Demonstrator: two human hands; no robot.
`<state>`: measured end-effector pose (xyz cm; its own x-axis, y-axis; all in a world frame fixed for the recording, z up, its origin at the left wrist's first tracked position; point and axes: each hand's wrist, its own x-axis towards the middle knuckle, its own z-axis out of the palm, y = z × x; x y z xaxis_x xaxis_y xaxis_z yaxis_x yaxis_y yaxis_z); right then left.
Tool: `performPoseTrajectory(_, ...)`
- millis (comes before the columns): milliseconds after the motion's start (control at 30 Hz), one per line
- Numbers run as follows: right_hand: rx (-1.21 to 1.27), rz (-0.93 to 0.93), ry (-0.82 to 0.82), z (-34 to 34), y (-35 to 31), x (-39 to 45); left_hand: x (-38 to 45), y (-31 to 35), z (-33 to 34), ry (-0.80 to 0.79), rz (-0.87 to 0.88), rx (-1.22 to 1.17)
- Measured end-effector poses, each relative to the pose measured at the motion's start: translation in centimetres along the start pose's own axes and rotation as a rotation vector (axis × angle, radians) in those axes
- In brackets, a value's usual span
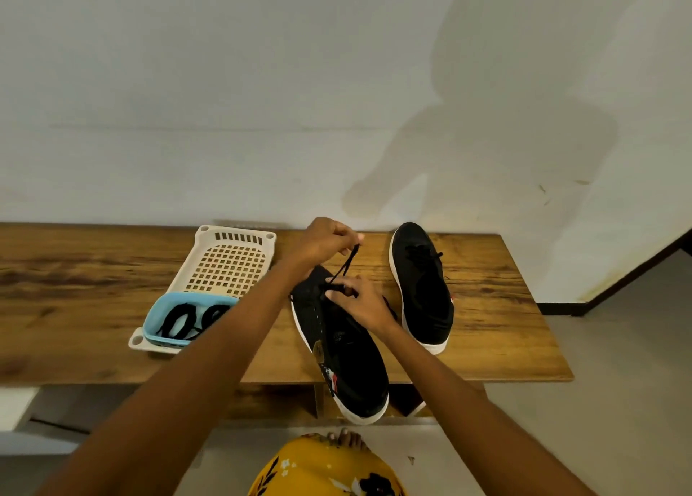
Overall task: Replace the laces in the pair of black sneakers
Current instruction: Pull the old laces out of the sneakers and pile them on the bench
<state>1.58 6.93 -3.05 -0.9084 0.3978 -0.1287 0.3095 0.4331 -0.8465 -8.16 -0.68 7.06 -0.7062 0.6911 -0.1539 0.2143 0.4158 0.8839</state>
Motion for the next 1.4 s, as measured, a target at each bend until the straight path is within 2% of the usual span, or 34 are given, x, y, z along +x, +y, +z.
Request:
performPoseTrajectory(67,-0.007,-0.076,-0.012,0.2,-0.3,-0.1,0.1,-0.1,0.3,-0.067,-0.082,-0.178)
performPoseTrajectory(133,-0.026,-0.135,-0.009,0.8,-0.6,-0.1,0.2,-1.5,0.7,0.01,-0.113,-0.28)
performPoseTrajectory(233,-0.106,-0.125,0.02,1.8,-0.6,0.2,-0.1,-3.7,0.9,0.084,-0.094,-0.283)
performPoseTrajectory(367,-0.095,-0.03,0.116,2.1,-1.7,0.8,-0.7,-6.3,0.3,0.081,-0.142,-0.221)
performPoseTrajectory(467,0.048,0.047,0.173,1.8,-3.9,1.4,-1.1,-8.9,0.0,-0.007,-0.215,-0.017)
performPoseTrajectory(567,0.316,0.123,0.274,-0.2,-7.2,2.8,-1.8,-10.1,-0.1,-0.025,-0.204,-0.087)
performPoseTrajectory(667,0.597,0.138,0.454,-4.1,-10.4,5.2,-2.1,-10.7,-0.7,-0.116,-0.15,0.017)
performPoseTrajectory(733,0.673,0.113,0.53,-5.8,-11.2,5.9,-2.2,-11.1,-1.1,-0.148,-0.084,0.088)
performPoseTrajectory(800,0.548,0.068,0.45,-5.9,-10.5,5.3,-2.3,-10.8,-1.3,-0.128,-0.056,0.098)
performPoseTrajectory(867,0.308,0.053,0.235,-4.5,-8.6,3.8,-2.3,-10.5,-1.4,-0.086,-0.074,0.059)
performPoseTrajectory(967,0.032,0.056,-0.079,-1.3,-4.3,1.4,-2.8,-10.4,-1.7,-0.049,-0.214,-0.219)
performPoseTrajectory(1033,-0.017,0.012,-0.15,0.5,-2.6,0.6,-3.0,-9.9,-1.5,-0.012,-0.271,-0.371)
performPoseTrajectory(1200,0.173,0.012,-0.051,2.9,-1.8,0.0,-1.5,-7.7,-0.1,0.098,-0.133,-0.298)
performPoseTrajectory(1300,0.193,0.104,0.021,3.3,-1.9,0.4,-1.1,-6.7,0.5,0.047,-0.138,-0.245)
performPoseTrajectory(1400,0.228,0.124,0.074,2.7,-2.6,1.2,-1.4,-7.4,1.2,0.134,-0.191,-0.24)
